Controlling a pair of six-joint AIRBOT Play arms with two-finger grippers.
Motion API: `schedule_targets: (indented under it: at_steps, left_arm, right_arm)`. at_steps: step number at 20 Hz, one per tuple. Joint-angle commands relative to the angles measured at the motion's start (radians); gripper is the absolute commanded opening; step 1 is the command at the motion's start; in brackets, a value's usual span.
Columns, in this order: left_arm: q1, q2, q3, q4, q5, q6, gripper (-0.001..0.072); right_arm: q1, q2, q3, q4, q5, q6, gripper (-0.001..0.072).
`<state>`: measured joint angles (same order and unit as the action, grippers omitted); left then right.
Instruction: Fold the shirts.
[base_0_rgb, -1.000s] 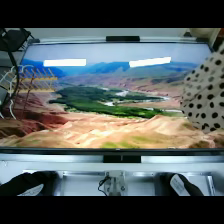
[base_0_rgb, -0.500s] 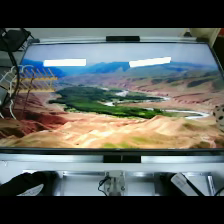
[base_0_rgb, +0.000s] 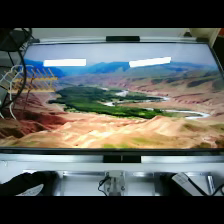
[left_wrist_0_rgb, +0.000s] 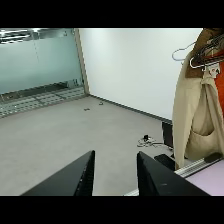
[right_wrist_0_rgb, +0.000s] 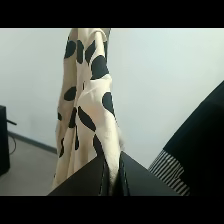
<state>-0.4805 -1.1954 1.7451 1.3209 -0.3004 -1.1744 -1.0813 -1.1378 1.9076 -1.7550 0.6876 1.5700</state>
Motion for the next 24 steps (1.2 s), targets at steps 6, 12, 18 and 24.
schedule_targets:
  at_steps: [6, 12, 18, 24]
  left_arm:
    - [0.0, -0.002, 0.0, 0.0, 0.001, 0.0, 0.0328]
    - [0.0, -0.002, 0.0, 0.0, 0.0, 0.0, 0.0329]
    - [0.0, -0.002, 0.0, 0.0, -0.008, 0.0, 0.0328]
    - [0.0, -0.002, 0.0, 0.0, -0.008, 0.0, 0.0328]
  right_arm:
    - [-0.064, -0.005, 0.0, -0.037, 0.027, 0.009, 0.0065]
    - [-0.243, 0.011, 0.0, -0.021, 0.14, 0.008, 0.0065]
    - [-0.439, 0.033, 0.0, 0.085, 0.188, -0.011, 0.0065]
    - [-0.564, 0.069, 0.0, 0.106, 0.289, -0.019, 0.0067]
